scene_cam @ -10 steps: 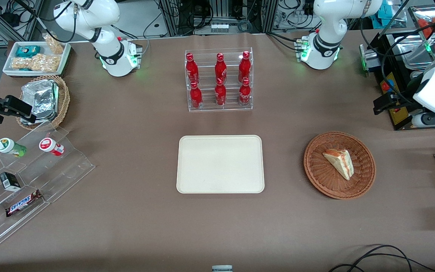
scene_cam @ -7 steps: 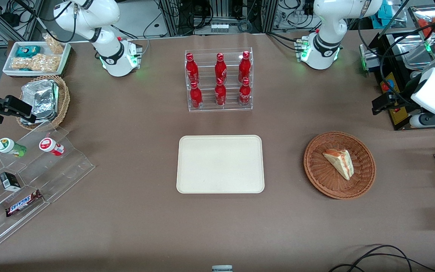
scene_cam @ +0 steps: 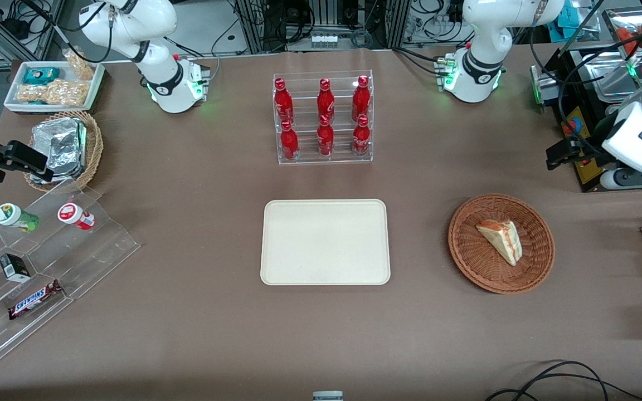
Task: Place sandwich from basket to tray
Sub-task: 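Move the left gripper over the sandwich in the wicker basket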
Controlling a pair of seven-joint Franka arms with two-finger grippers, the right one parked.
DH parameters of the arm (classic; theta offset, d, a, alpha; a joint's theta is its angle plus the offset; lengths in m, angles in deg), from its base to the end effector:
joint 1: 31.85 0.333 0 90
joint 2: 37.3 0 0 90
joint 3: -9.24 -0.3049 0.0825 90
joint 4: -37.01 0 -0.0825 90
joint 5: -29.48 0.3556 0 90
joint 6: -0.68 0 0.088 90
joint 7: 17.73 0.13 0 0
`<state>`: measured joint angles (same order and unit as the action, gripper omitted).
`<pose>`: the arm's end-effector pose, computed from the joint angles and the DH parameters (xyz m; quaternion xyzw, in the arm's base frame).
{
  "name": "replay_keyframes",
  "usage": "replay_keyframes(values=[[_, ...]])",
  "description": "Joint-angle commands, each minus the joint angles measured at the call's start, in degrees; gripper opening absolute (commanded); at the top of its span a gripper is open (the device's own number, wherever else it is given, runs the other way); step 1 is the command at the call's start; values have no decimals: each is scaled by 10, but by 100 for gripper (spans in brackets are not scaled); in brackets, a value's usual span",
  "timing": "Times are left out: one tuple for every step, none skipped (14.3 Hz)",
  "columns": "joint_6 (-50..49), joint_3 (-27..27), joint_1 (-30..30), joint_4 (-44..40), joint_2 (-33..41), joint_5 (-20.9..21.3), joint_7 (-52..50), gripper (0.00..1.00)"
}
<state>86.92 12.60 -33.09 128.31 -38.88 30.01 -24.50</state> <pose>0.5210 -0.0403 0.5608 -0.9981 -0.0189 0.0572 0.0095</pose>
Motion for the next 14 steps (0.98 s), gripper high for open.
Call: replay_keyframes(values=[[2, 2, -5, 16, -7, 6, 2, 100], [8, 2, -4, 27, -18, 6, 1, 100], [19, 2, -4, 40, -32, 7, 0, 100], [42, 1, -4, 60, -48, 7, -1, 100], [77, 1, -2, 87, -61, 6, -9, 100], [117, 1, -1, 106, -76, 6, -24, 100], [154, 0, 0, 126, -92, 5, -46, 100], [194, -1, 2, 143, -108, 5, -73, 100], [224, -1, 2, 156, -121, 5, -89, 100], [252, -3, 3, 164, -133, 5, -98, 100], [262, -5, 3, 164, -141, 5, -108, 100], [266, -5, 4, 164, -149, 4, -138, 100], [281, -5, 5, 165, -153, 5, -192, 100], [305, -5, 5, 172, -159, 5, -264, 100]])
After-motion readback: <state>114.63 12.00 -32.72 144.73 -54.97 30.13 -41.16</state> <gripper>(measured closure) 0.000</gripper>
